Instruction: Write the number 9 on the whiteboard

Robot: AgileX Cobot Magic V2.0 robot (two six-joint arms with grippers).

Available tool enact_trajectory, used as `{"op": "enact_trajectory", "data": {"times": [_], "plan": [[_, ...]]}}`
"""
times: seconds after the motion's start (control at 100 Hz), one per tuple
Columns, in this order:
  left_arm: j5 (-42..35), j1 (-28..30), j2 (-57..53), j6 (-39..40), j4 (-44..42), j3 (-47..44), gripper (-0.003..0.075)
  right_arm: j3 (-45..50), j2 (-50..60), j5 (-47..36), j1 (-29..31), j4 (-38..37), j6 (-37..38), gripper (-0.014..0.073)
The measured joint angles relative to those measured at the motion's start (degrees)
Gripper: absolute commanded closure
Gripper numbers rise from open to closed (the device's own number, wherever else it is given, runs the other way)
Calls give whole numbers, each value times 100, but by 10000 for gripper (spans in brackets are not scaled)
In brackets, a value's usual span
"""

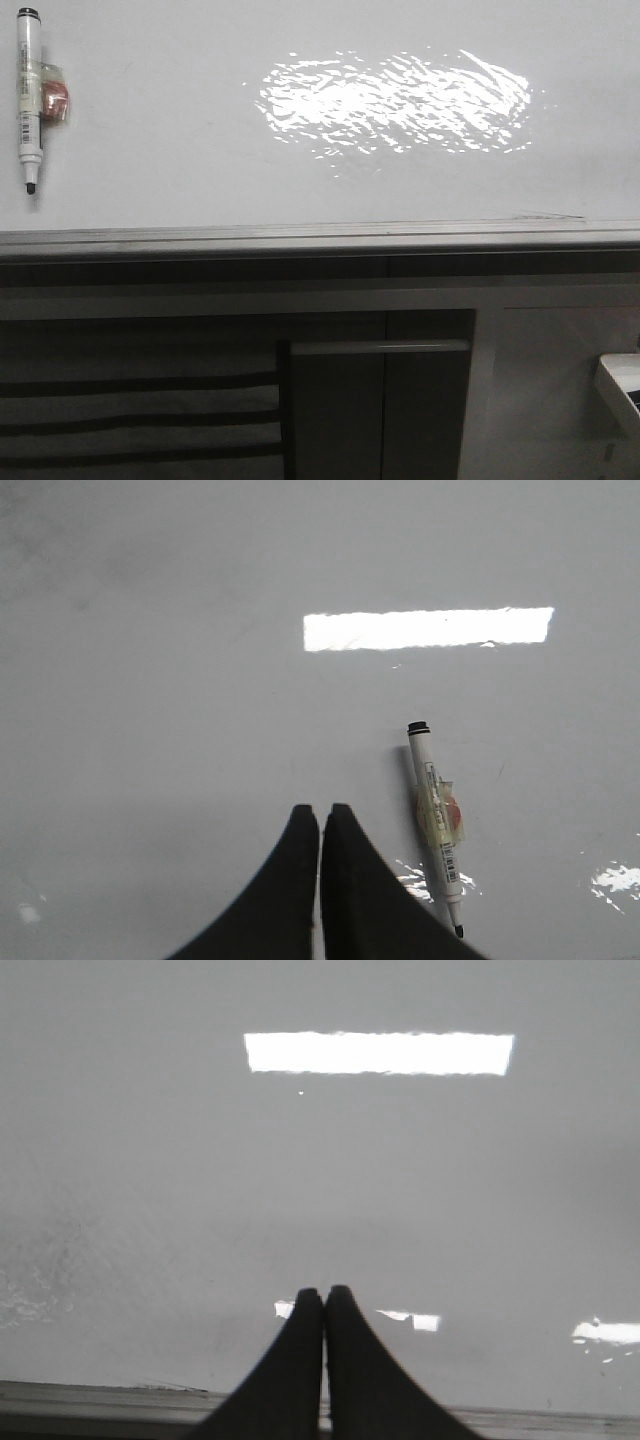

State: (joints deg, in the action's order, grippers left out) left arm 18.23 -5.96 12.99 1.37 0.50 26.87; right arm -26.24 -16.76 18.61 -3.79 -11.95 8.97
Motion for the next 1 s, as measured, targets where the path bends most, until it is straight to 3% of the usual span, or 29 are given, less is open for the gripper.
{"op": "enact_trajectory", "data": {"times": [0.59,0.67,0.76,0.84,0.91,1.0], "plan": [[61,0,179,0,-9,87,741,-107,-179,-62,0,-37,0,665],[61,28,179,0,-9,87,728,-107,-182,-62,0,-37,0,616],[61,77,179,0,-50,87,595,-107,-182,-62,0,-37,0,448],[61,130,179,0,-127,87,343,-107,-182,-62,0,-37,0,260],[61,156,179,0,-184,87,185,-107,-182,-81,0,-37,0,140],[61,170,179,0,-197,87,121,-107,-182,-129,0,-37,0,77]]}}
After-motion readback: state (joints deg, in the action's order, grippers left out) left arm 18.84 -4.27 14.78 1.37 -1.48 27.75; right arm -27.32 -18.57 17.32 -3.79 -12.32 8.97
